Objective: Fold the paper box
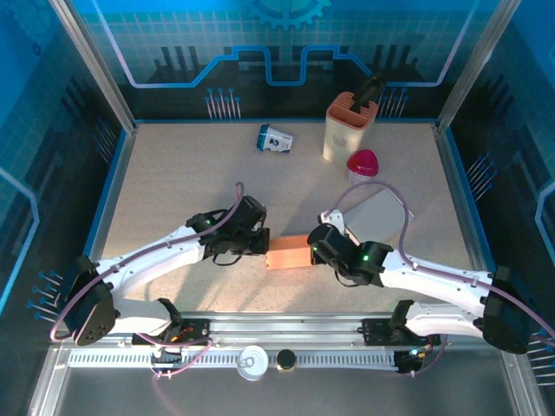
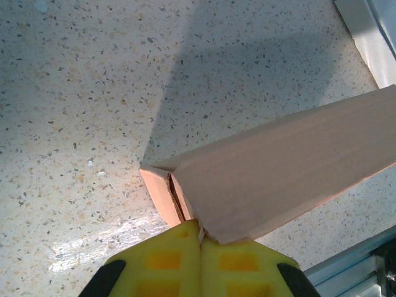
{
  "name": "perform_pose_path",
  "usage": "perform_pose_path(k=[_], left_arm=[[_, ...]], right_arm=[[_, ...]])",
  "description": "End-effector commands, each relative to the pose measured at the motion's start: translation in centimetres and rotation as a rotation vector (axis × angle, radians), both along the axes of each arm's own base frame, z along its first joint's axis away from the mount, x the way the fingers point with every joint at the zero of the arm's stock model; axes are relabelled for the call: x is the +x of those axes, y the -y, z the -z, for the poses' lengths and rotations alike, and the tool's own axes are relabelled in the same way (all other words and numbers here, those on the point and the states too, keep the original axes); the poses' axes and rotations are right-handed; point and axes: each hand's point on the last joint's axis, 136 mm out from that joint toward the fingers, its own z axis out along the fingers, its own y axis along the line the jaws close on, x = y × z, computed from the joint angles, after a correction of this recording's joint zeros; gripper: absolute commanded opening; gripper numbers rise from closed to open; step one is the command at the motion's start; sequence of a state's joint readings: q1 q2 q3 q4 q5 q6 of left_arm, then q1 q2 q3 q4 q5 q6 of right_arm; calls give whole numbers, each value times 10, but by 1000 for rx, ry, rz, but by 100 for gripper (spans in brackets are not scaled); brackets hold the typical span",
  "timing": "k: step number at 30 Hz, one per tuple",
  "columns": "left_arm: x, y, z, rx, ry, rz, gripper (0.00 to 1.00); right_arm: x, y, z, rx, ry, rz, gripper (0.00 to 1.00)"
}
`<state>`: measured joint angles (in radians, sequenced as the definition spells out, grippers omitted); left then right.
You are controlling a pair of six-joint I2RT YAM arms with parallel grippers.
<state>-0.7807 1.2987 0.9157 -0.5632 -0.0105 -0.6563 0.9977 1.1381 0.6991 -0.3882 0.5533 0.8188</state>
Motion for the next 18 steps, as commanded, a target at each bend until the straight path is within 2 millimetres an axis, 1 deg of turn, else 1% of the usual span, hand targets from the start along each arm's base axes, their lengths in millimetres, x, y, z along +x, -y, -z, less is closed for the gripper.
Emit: perform_pose_path(k=[1, 4, 5, 6, 8, 10, 11, 13, 16, 18], left_arm=[[-10, 7, 7, -38, -32, 28, 2], [-10, 3, 2, -30, -9, 20, 1], [-11, 2, 1, -28, -3, 16, 1], [-11, 1, 0, -24, 4, 16, 0], [-12, 1, -1, -17, 17, 17, 0], [-14, 2, -2, -3, 29, 23, 0], [-15, 2, -1, 7, 34, 21, 0], [-17, 2, 0, 22, 45, 18, 0], [-18, 0, 1, 43, 69, 2, 0], [-20, -1, 2, 50, 80, -6, 0]], right_arm=[[-7, -11, 3, 51, -26, -44, 0], [-9, -9, -3, 64, -20, -38, 0], [-11, -8, -5, 72, -23, -33, 1], [-12, -6, -8, 85, -27, -24, 4], [-16, -3, -12, 114, -41, -2, 14], [-21, 2, -16, 174, -62, 34, 27], [-24, 3, -19, 214, -72, 48, 32], [-30, 8, -23, 320, -103, 101, 43], [-37, 18, -27, 489, -147, 225, 57], [-37, 18, -32, 620, -156, 269, 62]])
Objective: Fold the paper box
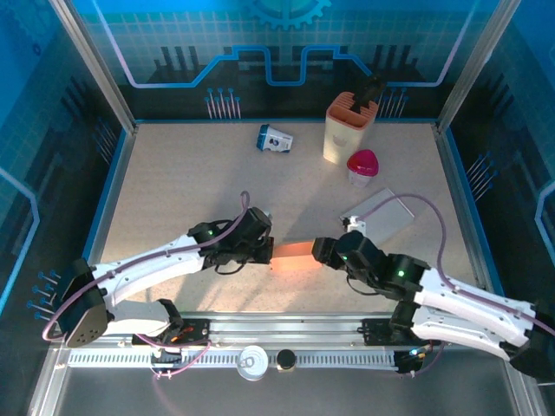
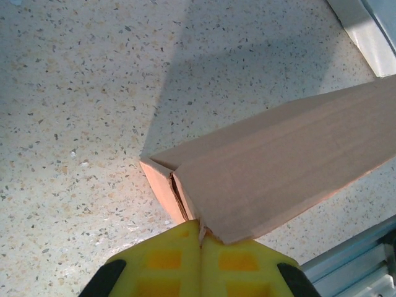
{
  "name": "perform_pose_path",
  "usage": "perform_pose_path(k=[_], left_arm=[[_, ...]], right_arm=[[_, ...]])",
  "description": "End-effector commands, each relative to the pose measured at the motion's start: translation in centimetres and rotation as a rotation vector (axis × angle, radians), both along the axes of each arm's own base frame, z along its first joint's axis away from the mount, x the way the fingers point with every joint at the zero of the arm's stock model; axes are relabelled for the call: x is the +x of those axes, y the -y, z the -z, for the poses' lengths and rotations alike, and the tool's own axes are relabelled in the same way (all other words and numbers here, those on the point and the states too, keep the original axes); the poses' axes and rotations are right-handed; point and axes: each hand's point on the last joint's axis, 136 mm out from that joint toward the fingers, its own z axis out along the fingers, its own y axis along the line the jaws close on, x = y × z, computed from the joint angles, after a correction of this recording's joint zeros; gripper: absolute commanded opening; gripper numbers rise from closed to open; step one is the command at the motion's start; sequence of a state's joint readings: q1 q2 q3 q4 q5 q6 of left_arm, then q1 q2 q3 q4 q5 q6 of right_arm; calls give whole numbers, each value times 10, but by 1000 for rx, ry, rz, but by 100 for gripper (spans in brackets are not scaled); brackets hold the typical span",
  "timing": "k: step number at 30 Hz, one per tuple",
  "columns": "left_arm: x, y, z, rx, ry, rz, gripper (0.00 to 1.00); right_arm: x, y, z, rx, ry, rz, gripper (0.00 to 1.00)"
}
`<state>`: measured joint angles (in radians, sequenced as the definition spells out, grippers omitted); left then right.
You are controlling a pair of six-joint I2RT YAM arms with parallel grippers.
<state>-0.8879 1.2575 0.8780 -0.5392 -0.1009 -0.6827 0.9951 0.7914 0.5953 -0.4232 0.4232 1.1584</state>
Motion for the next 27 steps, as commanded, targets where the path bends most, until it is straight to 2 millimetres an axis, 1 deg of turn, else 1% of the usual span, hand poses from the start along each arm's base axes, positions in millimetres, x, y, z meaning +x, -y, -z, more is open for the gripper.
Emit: perform_pose_path(k=[1, 3, 7, 10, 14, 16, 17, 20, 23, 25, 27], left_arm=[[-3, -10, 3, 28, 22, -47, 0], [-4, -9, 1, 29, 35, -49, 0], [-5, -8, -1, 39, 49, -47, 0], [-5, -6, -1, 44, 50, -45, 0], [-6, -4, -2, 44, 59, -46, 0], [-6, -4, -2, 48, 61, -47, 0], [-7, -3, -3, 49, 65, -44, 0], [-7, -2, -3, 50, 66, -43, 0], [-8, -2, -4, 55, 69, -40, 0], [-9, -1, -5, 54, 72, -37, 0], [-10, -1, -6, 49, 73, -35, 5]], right_arm=[[-4, 6, 4, 239, -108, 149, 65], [-3, 8, 5, 355, -150, 208, 68], [2, 10, 6, 524, -225, 293, 73], [7, 1, 8, 620, -286, 304, 74], [4, -12, 26, 663, -401, 305, 74], [1, -14, 34, 664, -441, 316, 74], [2, -14, 38, 669, -443, 322, 74], [7, -11, 42, 666, -423, 342, 73], [10, -9, 40, 658, -403, 344, 69], [11, -7, 43, 647, -403, 349, 66], [11, -5, 49, 641, -408, 357, 62]])
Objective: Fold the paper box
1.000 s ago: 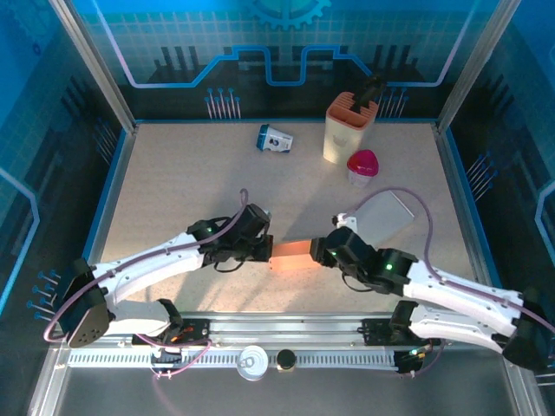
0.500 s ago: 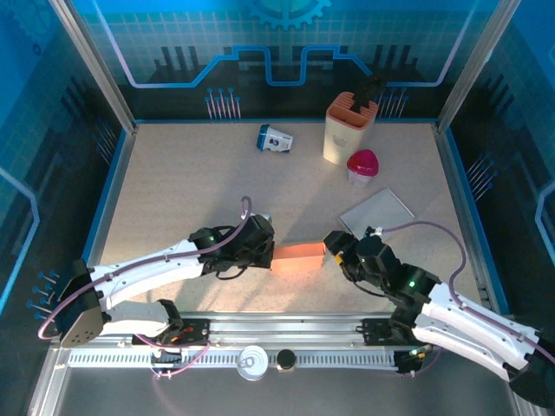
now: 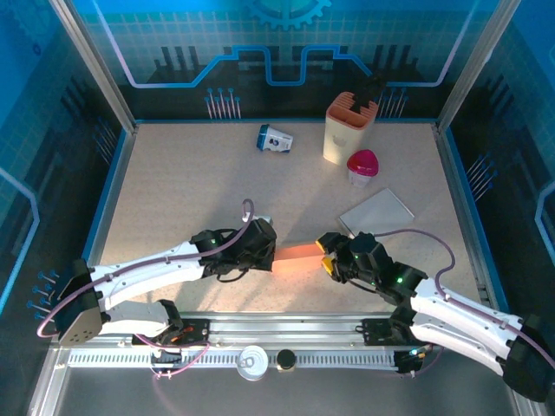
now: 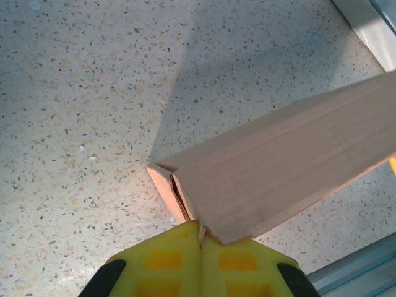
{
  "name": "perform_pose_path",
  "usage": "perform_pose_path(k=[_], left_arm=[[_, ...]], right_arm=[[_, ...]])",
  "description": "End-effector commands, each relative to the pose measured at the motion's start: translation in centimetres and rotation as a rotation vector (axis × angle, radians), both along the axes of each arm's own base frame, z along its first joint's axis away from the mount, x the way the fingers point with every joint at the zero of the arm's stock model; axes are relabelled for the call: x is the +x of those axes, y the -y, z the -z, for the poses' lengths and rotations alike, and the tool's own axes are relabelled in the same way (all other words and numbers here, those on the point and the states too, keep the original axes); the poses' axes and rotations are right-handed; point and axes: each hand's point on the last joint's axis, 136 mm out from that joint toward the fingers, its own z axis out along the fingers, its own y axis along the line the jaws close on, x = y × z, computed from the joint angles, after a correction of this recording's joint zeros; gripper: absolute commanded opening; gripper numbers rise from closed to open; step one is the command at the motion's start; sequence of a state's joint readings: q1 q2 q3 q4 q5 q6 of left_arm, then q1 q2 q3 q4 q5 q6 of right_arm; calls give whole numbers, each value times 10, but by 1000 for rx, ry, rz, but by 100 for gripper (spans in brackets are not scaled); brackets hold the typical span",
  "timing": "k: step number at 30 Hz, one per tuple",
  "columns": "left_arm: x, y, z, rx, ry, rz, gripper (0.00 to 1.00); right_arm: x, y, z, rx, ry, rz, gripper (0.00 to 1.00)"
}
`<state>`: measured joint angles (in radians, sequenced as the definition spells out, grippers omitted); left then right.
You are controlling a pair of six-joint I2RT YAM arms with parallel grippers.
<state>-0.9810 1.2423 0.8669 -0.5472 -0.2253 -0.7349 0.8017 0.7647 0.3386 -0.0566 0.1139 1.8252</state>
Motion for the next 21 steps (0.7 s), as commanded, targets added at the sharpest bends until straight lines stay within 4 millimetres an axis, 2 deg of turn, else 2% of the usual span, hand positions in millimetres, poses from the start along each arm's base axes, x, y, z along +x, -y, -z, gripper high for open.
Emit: perform_pose_path(k=[1, 6, 12, 16, 21], left_arm=[[-1, -2, -5, 2, 12, -14, 8], [-7, 1, -13, -25, 20, -5, 27], [-12, -2, -35, -127, 66, -18, 41], [-4, -12, -37, -158, 69, -54, 46], [8, -9, -28, -236, 20, -72, 46]], right_arm=[[2, 4, 10, 3, -12, 16, 60], [-3, 6, 27, -13, -44, 12, 51], [-6, 10, 35, -34, -55, 12, 49], [-7, 13, 38, -56, -60, 13, 46], [-9, 15, 43, -71, -74, 13, 44]])
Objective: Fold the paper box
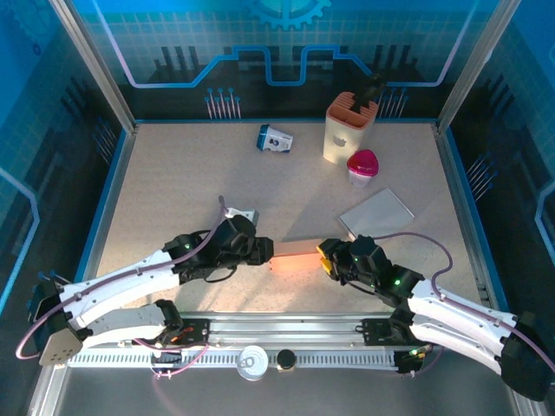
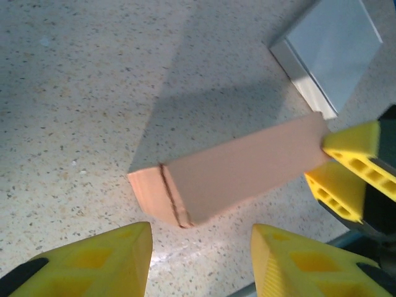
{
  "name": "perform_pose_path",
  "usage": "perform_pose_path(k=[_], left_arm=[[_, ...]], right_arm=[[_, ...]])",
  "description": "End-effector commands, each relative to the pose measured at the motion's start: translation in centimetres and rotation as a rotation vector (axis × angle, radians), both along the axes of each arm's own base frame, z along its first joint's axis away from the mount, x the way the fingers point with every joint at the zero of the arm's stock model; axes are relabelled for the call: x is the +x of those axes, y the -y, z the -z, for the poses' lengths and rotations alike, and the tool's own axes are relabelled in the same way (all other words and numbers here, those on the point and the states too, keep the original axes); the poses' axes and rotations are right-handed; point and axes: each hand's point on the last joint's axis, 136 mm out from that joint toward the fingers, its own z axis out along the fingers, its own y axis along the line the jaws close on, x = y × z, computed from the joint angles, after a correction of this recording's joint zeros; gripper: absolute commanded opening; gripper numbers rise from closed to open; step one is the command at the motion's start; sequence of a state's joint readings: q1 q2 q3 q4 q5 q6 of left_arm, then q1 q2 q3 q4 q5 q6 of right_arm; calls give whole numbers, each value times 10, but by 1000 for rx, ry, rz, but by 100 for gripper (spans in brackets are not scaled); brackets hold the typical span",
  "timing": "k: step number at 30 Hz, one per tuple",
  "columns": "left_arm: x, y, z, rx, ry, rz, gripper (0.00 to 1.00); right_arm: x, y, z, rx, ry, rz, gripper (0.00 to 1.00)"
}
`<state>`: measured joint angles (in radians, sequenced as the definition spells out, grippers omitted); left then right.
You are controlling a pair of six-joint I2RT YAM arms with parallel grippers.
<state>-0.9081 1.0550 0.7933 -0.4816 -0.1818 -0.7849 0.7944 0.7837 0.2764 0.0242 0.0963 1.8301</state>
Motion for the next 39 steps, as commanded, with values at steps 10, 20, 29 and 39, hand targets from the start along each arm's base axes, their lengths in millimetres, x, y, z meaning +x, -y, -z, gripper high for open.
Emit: perform_pose_path(k=[10, 20, 29, 39], left_arm=[[5, 18, 37, -44, -101, 33, 43], [1, 9, 64, -17, -142, 21, 20], [-5, 9, 65, -25, -138, 43, 11], [-8, 15, 52, -24, -101, 73, 10]], right_arm=[[-11, 18, 35, -97, -82, 21, 41], [-13, 20, 44, -117, -110, 21, 36], [-8, 15, 0, -189, -5, 9, 53], [-11, -14, -9, -112, -246, 148, 81]])
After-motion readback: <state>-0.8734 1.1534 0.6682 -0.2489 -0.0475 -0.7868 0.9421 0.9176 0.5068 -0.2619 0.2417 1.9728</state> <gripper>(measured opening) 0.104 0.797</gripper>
